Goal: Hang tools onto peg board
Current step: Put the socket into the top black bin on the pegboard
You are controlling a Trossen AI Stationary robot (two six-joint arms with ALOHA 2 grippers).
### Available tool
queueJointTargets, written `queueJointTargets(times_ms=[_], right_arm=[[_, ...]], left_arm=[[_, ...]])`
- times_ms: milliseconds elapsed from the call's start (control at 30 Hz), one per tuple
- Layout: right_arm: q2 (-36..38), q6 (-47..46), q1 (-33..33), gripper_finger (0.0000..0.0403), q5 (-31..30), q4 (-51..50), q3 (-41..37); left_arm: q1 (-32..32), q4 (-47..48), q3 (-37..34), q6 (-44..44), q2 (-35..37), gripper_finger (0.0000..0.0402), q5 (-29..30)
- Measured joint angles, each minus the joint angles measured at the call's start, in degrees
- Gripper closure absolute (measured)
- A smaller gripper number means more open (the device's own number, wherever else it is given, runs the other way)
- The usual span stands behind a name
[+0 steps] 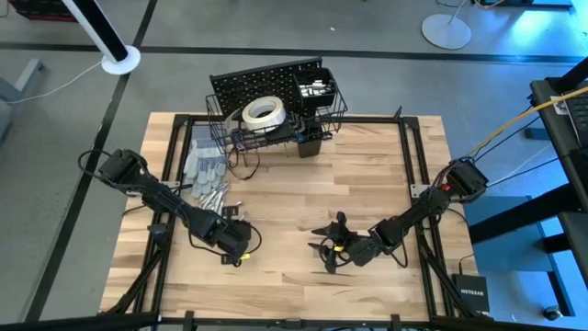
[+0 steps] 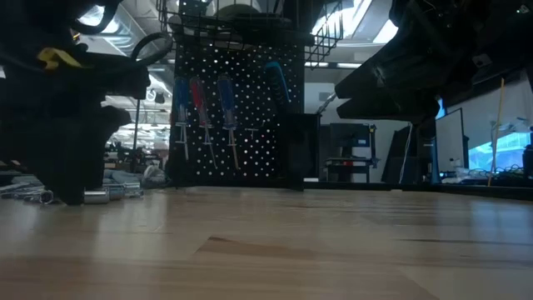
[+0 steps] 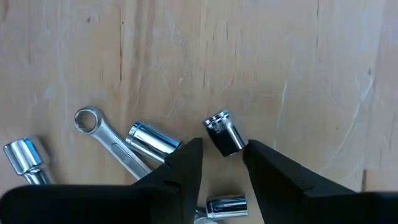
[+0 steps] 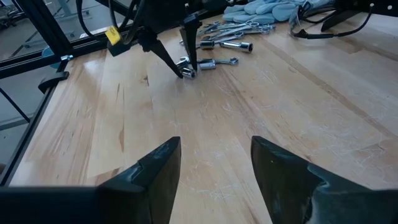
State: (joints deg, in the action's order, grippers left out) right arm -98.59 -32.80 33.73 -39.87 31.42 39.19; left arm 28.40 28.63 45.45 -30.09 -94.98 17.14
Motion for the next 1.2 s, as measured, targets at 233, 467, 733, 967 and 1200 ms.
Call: queueJointTargets(times_ms=[233, 467, 733, 967, 1200], right_arm=[[0.0, 0.02, 0.0, 0.0204, 0.0, -0.02, 0.01], [0.0, 0.02, 0.01, 0.0204, 0.01, -0.02, 0.01], [0.0, 0.02, -0.01, 0.0204, -0.01, -0.02, 0.01], [0.0, 0.02, 0.0, 0.0204, -0.01, 0.0, 0.01], [0.0, 0.02, 0.0, 0.0204, -0.01, -0.17, 0.01]], left_arm=[[-0.4, -1.02, -0.11, -5.43, 0.17, 0.0324, 0.24], [-0.63, -0.84, -0.04, -11.83, 0.15, 0.0299, -0.73], [-1.52, -0.63, 1.38, -24.46, 1.65, 0.0231, -3.13], [-2.6, -1.23, 1.75, -33.3, -0.01, 0.0222, -1.91], [-2.54, -0.42, 1.75, -28.4, -1.03, 0.0259, -1.29]])
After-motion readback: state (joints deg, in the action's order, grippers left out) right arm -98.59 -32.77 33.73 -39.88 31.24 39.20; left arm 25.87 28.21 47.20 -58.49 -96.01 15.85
